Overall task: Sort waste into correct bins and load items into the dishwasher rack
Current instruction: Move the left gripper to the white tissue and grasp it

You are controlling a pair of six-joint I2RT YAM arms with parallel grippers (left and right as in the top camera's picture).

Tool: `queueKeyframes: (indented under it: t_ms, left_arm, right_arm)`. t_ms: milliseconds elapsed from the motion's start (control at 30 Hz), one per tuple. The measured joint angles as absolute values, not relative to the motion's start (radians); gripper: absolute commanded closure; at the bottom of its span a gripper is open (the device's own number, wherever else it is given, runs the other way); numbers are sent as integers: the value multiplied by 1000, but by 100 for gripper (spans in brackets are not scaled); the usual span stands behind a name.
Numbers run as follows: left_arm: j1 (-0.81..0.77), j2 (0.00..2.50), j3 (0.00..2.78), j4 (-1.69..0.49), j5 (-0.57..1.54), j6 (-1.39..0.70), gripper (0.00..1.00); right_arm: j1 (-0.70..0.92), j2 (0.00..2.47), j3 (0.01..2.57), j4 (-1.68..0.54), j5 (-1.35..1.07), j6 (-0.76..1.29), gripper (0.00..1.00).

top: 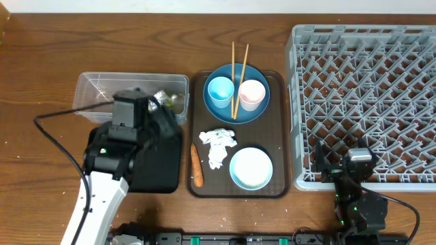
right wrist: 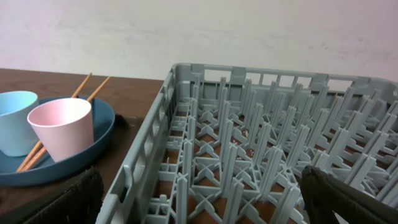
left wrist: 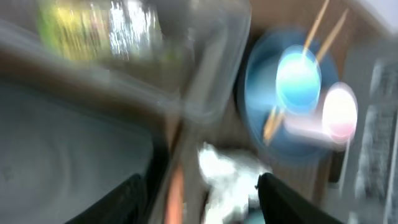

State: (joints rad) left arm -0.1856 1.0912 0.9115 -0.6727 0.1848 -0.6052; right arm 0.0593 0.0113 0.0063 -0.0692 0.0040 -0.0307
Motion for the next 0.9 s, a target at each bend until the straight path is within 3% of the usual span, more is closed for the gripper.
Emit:
queueKeyframes:
  t_ms: [167, 433, 900]
  left_arm:
    - [-237, 1114, 911, -760, 277, -606, 41]
    - [-398, 1139, 911, -719, 308, -606, 41]
    - [-588, 1282, 911, -622, 150, -604, 41]
  right_arm:
    - [59, 11, 6, -70, 4, -31, 1]
    - [59, 11, 6, -70, 4, -31, 1]
    - [59, 11, 6, -70, 4, -31, 1]
